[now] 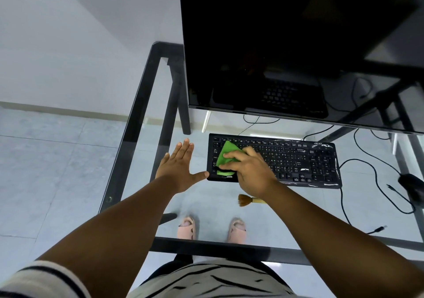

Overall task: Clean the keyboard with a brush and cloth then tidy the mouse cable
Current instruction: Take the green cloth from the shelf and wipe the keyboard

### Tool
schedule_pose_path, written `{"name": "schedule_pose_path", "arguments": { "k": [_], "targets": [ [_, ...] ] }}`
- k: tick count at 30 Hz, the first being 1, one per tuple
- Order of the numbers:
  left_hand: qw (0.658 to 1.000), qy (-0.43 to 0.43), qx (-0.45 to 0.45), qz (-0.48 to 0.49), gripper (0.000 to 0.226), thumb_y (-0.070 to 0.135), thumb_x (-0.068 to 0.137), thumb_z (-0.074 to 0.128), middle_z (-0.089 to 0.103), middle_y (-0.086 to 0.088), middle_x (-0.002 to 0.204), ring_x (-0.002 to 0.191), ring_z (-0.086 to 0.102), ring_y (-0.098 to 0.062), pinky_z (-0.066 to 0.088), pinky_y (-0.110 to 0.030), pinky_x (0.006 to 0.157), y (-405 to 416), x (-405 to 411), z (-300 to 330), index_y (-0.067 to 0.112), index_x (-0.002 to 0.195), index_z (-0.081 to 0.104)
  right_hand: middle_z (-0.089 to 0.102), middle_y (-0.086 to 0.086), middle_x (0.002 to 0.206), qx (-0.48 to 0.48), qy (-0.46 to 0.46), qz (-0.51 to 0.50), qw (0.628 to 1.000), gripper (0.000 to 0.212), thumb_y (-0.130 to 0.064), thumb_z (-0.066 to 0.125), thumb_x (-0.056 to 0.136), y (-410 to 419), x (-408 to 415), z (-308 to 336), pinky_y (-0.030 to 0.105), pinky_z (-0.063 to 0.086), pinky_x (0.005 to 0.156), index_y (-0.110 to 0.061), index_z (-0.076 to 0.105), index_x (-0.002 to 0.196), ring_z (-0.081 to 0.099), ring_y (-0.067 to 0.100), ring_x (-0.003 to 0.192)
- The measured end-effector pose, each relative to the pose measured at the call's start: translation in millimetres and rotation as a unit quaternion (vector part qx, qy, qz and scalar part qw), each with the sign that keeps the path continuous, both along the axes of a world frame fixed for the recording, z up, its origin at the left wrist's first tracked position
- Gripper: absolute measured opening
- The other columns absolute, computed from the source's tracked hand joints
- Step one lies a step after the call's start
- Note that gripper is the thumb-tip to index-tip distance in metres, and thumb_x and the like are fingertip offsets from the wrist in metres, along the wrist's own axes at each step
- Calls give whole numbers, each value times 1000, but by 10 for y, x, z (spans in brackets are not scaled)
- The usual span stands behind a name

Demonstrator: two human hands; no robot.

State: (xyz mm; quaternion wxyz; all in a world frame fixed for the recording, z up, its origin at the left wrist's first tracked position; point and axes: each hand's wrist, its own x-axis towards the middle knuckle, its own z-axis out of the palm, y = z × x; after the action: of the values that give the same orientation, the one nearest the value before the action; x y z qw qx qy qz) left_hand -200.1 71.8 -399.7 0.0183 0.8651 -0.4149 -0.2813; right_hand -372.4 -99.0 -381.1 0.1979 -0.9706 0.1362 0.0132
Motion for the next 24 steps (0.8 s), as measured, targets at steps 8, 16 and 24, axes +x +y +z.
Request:
{"name": "schedule_pose_path", "arguments": {
  "k": [8, 16, 24],
  "targets": [
    [1000, -1, -5, 2, 101, 78, 83, 37, -22, 8, 160, 148, -17, -11, -1, -39, 120, 2, -5, -3, 25, 154, -11, 62, -12, 125, 4, -42, 1, 999, 53, 7, 56, 76, -54, -81, -46, 43, 48, 87, -33, 75, 104, 43, 21, 98],
    [1000, -4, -2, 6, 101, 78, 83, 37, -21, 9, 160, 148, -16, -11, -1, -39, 120, 2, -12, 1, 26, 154, -11, 61, -18, 125, -20, 8, 40, 999, 54, 6, 60, 73, -232, -259, 8, 44, 48, 85, -39, 77, 96, 45, 20, 102],
    [1000, -6, -3, 5, 101, 79, 83, 36, -22, 9, 160, 147, -17, -10, -2, -39, 119, 14, -13, -20, 26, 154, -12, 61, -16, 127, -26, -1, 71, 997, 56, 5, 65, 70, 32, -88, -12, 35, 45, 82, -41, 75, 99, 45, 21, 101]
  ]
}}
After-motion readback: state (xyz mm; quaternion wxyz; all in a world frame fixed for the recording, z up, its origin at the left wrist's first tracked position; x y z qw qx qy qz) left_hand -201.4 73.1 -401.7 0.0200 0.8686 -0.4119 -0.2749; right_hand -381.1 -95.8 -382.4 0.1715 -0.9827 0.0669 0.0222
